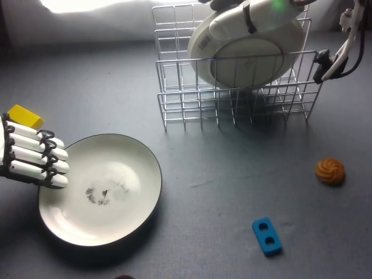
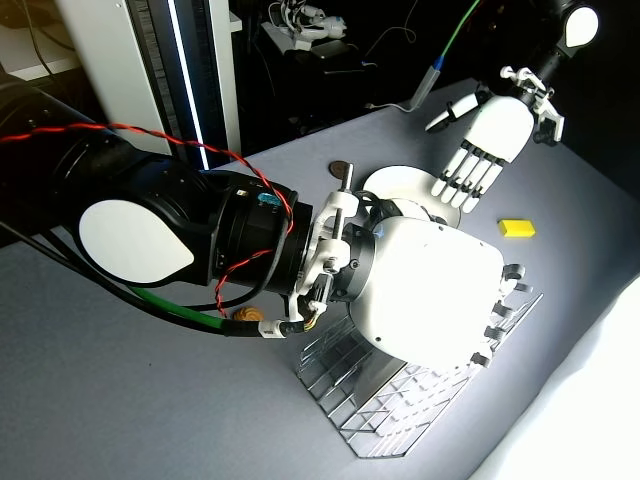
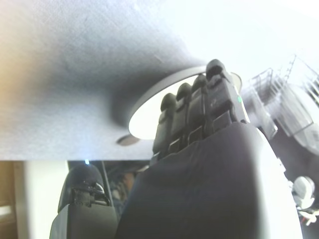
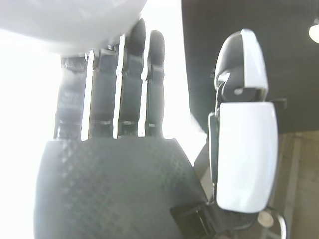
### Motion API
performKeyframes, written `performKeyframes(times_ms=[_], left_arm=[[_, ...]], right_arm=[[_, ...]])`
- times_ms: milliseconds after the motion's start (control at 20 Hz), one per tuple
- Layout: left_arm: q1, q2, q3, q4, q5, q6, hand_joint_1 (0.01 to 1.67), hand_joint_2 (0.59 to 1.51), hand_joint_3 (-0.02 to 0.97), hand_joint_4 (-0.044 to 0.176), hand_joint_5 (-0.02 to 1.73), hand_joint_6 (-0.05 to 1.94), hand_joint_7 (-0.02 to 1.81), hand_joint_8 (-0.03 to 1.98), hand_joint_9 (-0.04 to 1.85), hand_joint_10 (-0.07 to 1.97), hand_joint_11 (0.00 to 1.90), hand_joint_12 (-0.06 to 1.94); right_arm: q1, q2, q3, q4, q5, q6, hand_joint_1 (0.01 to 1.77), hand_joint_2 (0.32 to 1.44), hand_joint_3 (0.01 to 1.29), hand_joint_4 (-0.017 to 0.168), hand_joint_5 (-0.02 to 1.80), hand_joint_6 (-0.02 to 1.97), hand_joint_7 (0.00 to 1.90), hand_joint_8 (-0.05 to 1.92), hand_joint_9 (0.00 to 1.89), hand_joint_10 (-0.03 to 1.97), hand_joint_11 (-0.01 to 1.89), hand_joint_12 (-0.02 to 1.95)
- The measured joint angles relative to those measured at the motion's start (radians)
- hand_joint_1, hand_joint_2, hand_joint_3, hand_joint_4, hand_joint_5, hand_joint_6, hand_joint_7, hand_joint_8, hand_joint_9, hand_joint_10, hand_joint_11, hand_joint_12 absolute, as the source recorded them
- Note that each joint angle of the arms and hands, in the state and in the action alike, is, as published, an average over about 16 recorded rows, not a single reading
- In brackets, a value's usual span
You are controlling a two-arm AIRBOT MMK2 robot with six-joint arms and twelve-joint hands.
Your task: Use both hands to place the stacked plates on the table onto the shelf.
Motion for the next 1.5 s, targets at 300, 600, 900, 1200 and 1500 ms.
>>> performKeyframes(times_ms=[300,600,900,1200,1500], left_arm=[[0.007,-0.003,0.003,-0.002,0.004,0.000,0.01,1.082,0.014,-0.002,0.08,0.02,0.04,0.01,-0.01,0.00,0.02,0.01],[0.006,-0.004,0.004,-0.001,0.005,0.000,0.01,1.081,0.014,-0.002,0.07,0.02,0.04,0.01,-0.01,0.00,0.02,0.01],[0.003,-0.005,0.007,0.000,0.006,0.000,0.01,1.072,0.014,-0.002,0.06,0.02,0.04,0.01,-0.01,-0.01,0.02,0.01],[0.010,-0.007,0.013,-0.005,0.006,-0.002,0.01,1.062,0.014,-0.001,0.06,0.02,0.05,0.01,-0.01,-0.02,0.02,0.01],[0.034,-0.013,0.018,-0.016,0.007,-0.012,0.01,1.047,0.015,-0.001,0.06,0.02,0.04,0.01,-0.02,-0.03,0.02,0.01]], right_arm=[[0.000,0.002,0.002,0.032,0.008,-0.046,0.75,0.94,0.01,-0.003,0.53,0.04,0.70,-0.01,0.73,0.06,0.43,1.19],[0.005,0.009,-0.002,0.054,0.022,-0.085,0.68,0.94,0.01,-0.003,0.34,0.03,0.54,-0.01,0.57,0.02,0.17,1.16],[0.010,0.025,-0.039,0.034,0.039,-0.143,0.68,0.95,0.01,-0.003,0.25,0.03,0.43,-0.01,0.44,0.01,0.03,1.13],[0.010,0.049,-0.137,0.007,0.042,-0.320,0.71,0.96,0.01,-0.003,0.23,0.03,0.39,-0.01,0.40,0.01,0.01,1.07],[-0.019,0.058,-0.271,0.019,0.026,-0.589,0.72,0.97,0.01,-0.001,0.20,0.03,0.36,-0.01,0.35,0.01,0.01,1.01]])
